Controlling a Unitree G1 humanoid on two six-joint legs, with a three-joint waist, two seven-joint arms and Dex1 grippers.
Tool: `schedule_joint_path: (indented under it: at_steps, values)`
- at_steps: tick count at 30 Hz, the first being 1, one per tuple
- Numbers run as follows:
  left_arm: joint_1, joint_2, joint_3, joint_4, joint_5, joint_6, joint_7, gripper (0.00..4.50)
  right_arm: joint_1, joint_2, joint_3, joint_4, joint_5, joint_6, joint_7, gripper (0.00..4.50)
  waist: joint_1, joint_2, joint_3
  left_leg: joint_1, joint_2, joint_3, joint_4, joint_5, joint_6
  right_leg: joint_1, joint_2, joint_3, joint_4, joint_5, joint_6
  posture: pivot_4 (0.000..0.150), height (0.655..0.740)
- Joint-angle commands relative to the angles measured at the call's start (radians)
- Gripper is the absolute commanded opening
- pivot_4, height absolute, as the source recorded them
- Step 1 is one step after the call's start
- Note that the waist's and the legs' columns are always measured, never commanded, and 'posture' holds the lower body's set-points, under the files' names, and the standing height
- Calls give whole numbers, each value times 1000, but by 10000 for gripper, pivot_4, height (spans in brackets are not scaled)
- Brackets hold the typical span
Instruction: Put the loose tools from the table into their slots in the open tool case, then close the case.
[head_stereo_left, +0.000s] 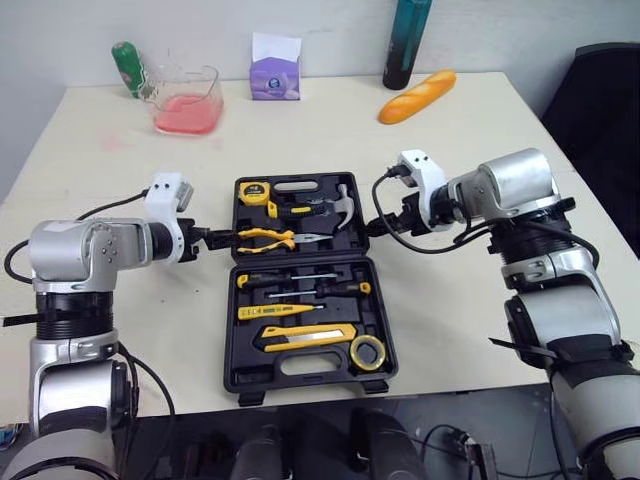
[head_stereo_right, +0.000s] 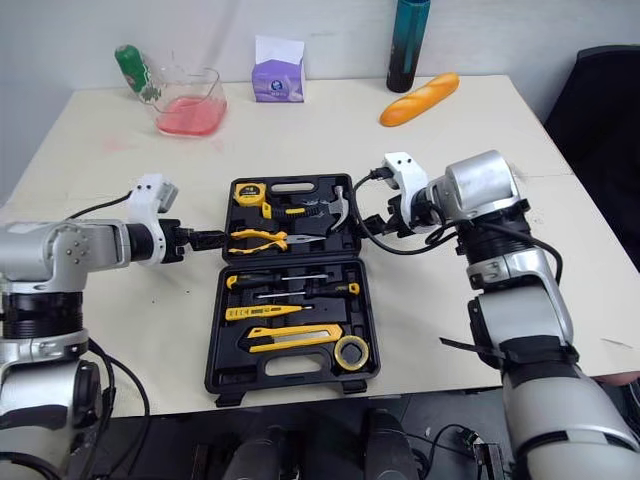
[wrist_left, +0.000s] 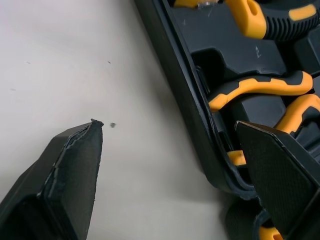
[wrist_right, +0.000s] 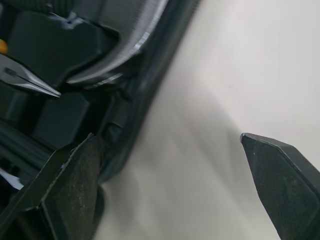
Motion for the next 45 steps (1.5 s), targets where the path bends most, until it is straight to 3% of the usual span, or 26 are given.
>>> schedule_joint_path:
  at_steps: [1, 25, 28, 36, 40, 45]
  values:
    - [-28, 10, 7, 5, 19, -32, 11, 44620, -29, 14, -47, 24, -4, -25, -47, 45000, 0, 0, 0, 0, 0, 0, 0, 0, 0, 0, 0, 0, 0, 0, 0, 1500, 7400]
    - [-43, -39, -53, 69, 70, -79, 41, 44620, -42, 117, -51, 197, -36, -58, -154, 45000, -19, 0, 0, 0, 0, 0, 1, 1, -1, -1, 0, 1, 3, 0, 0, 1500, 7400]
    - [-39, -51, -51, 77, 82, -99, 53, 36233, -61, 144, -106, 250, -24, -34, -193, 36938, -19, -1, -1, 0, 0, 0, 1, 1, -1, 0, 0, 1, 3, 0, 0, 1500, 7400]
    - [-3, -99, -36, 25, 54, -71, 46, 3594, -75, 179, -248, 303, 10, 22, -282, 0, -16, -2, -1, 9, 3, -1, 1, 2, -1, 9, -1, 2, 5, 0, 0, 1500, 7400]
    - [-4, -128, 6, 15, 53, -100, 71, 2513, -63, 205, -383, 258, 50, -18, -370, 0, -16, -2, -2, 10, 3, -2, 1, 2, -1, 10, -2, 3, 4, 0, 0, 1500, 7400]
    - [-32, -173, 94, 11, 42, -194, 107, 2046, 18, 223, -426, 92, 84, -124, -383, 0, -15, -2, -2, 9, 3, -2, 2, 2, -1, 9, -2, 3, 6, 0, 0, 1500, 7400]
